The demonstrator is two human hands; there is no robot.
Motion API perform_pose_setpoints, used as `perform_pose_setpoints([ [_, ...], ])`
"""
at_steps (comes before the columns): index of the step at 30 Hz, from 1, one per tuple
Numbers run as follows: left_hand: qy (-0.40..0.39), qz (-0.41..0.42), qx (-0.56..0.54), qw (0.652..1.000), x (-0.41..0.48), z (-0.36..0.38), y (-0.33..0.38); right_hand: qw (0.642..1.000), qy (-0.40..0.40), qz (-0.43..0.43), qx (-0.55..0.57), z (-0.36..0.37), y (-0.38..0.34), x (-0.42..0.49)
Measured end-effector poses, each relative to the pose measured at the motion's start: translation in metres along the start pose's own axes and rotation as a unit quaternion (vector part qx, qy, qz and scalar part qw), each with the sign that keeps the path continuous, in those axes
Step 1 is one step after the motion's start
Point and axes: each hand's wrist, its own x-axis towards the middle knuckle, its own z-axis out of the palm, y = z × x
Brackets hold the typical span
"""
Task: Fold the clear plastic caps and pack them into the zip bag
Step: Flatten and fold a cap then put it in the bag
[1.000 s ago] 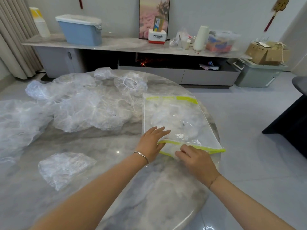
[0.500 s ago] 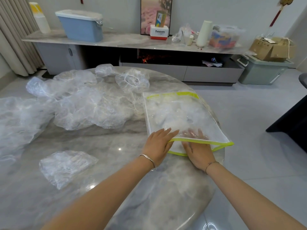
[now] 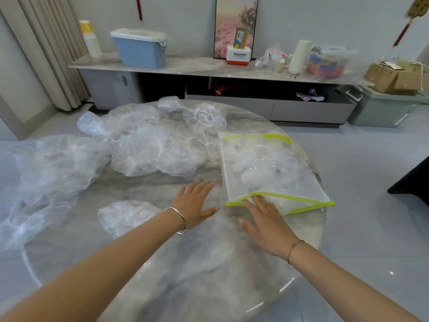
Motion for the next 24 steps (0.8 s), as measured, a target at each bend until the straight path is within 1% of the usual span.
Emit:
perform_pose_setpoints([
  [3, -0.032, -0.071, 0.037, 0.996, -0.041, -0.018, -0.054, 1.0, -0.01, -0.027, 0.0, -0.002, -0.022, -0.005],
  [6, -0.021, -0.111, 0.056, 0.992, -0.078, -0.026, -0.097, 0.998, -0.006, -0.064, 0.006, -0.002, -0.043, -0.01],
  [9, -0.022, -0.163, 0.023, 0.986, -0.098, -0.022, -0.117, 0.995, 0.022, -0.085, 0.036, -0.003, -0.064, -0.011],
  [11, -0.017, -0.182, 0.01, 0.983, -0.1, -0.017, -0.118, 0.993, 0.036, -0.098, 0.058, -0.002, -0.075, -0.011],
  [14, 0.051, -0.207, -0.032, 0.977, -0.104, -0.02, -0.113, 0.988, 0.049, -0.116, 0.092, -0.002, -0.093, -0.009],
  [15, 0.077, -0.199, -0.072, 0.974, -0.105, -0.023, -0.109, 0.985, 0.054, -0.122, 0.109, -0.001, -0.098, -0.008],
  [16, 0.098, -0.181, -0.14, 0.969, -0.106, -0.026, -0.103, 0.981, 0.055, -0.122, 0.141, 0.0, -0.102, -0.006],
  [17, 0.111, -0.165, -0.248, 0.948, -0.108, -0.031, -0.093, 0.974, 0.051, -0.109, 0.194, 0.002, -0.107, -0.005],
  [18, 0.113, -0.154, -0.381, 0.905, -0.11, -0.036, -0.081, 0.96, 0.04, -0.082, 0.265, 0.002, -0.112, -0.004],
  [19, 0.096, -0.149, -0.507, 0.844, -0.112, -0.041, -0.069, 0.938, 0.024, -0.048, 0.341, 0.001, -0.116, -0.003],
  [20, 0.071, -0.144, -0.6, 0.784, -0.113, -0.045, -0.059, 0.914, 0.007, -0.021, 0.404, 0.0, -0.121, -0.002],
  [21, 0.048, -0.135, -0.655, 0.742, -0.114, -0.047, -0.052, 0.897, -0.004, -0.003, 0.442, 0.0, -0.123, -0.001],
  [24, 0.023, -0.103, -0.761, 0.64, -0.115, -0.051, -0.036, 0.865, -0.031, 0.021, 0.501, -0.003, -0.127, 0.002],
])
